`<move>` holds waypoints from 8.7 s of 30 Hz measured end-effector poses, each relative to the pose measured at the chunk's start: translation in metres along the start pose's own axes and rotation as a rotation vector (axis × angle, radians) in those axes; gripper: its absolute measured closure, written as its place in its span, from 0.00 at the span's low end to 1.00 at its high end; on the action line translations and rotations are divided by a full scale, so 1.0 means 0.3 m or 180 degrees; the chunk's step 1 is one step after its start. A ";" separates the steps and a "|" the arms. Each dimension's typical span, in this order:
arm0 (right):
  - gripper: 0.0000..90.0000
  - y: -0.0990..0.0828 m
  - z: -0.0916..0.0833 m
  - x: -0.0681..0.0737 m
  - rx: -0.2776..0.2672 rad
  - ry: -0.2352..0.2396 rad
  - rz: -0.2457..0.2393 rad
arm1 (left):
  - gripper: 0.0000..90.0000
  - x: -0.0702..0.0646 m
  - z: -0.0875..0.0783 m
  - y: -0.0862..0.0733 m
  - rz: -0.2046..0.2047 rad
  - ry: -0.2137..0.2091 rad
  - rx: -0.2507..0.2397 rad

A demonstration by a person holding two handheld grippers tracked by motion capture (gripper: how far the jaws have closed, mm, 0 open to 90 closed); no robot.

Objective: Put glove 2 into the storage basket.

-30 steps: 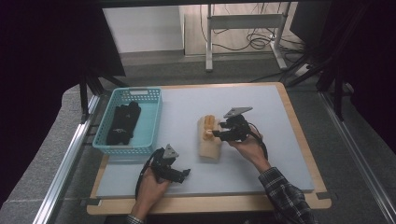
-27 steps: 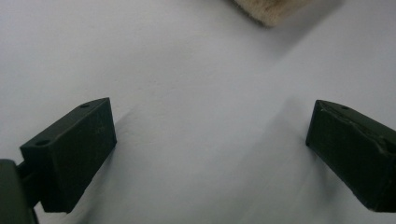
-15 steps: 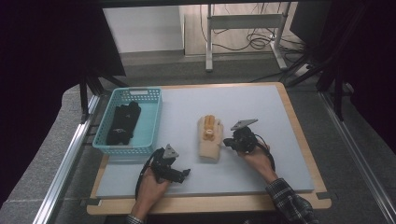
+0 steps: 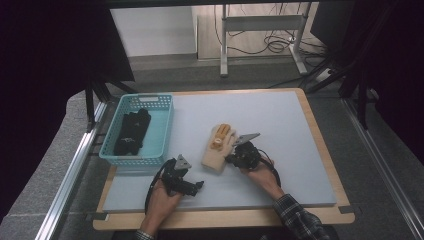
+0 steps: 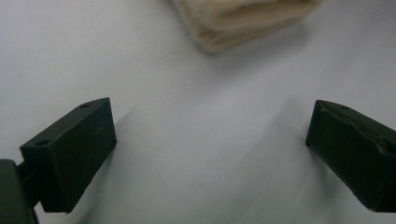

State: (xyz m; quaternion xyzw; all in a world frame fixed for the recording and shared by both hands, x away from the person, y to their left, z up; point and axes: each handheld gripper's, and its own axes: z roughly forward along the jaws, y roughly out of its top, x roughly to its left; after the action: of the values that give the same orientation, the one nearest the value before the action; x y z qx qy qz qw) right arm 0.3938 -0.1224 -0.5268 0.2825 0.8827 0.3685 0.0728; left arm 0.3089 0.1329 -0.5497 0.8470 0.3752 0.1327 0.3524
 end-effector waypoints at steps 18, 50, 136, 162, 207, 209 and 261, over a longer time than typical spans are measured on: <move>0.80 0.012 -0.007 0.027 -0.0079 -0.0112 -0.0148 | 0.02 -0.001 0.000 0.000 0.0003 0.0005 0.0004; 0.10 -0.272 -0.323 -0.135 -0.0185 -0.0859 0.0317 | 0.02 -0.002 0.002 0.002 -0.0009 0.0010 0.0021; 0.09 -0.332 -0.312 -0.164 -0.0129 -0.0981 0.0410 | 0.57 0.091 0.258 0.448 -0.0253 0.0110 0.0834; 0.09 -0.332 -0.313 -0.165 -0.0129 -0.0976 0.0416 | 0.65 0.150 0.042 0.536 -0.0309 0.0297 0.0524; 0.09 -0.332 -0.313 -0.165 -0.0130 -0.0978 0.0416 | 0.62 0.618 -0.190 0.314 -0.1174 0.1308 0.0748; 0.09 -0.332 -0.313 -0.165 -0.0131 -0.0976 0.0418 | 0.62 0.626 -0.157 0.313 -0.1154 0.1314 0.0798; 0.09 -0.332 -0.313 -0.164 -0.0128 -0.0987 0.0400 | 0.03 0.588 -0.194 0.286 -0.1037 0.0850 0.0464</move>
State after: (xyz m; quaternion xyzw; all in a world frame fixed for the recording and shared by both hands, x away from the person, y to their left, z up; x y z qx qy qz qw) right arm 0.3587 -0.2633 -0.5323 0.3892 0.8339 0.3418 0.1906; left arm 0.4474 0.2503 -0.4552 0.7733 0.5590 0.1575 0.2543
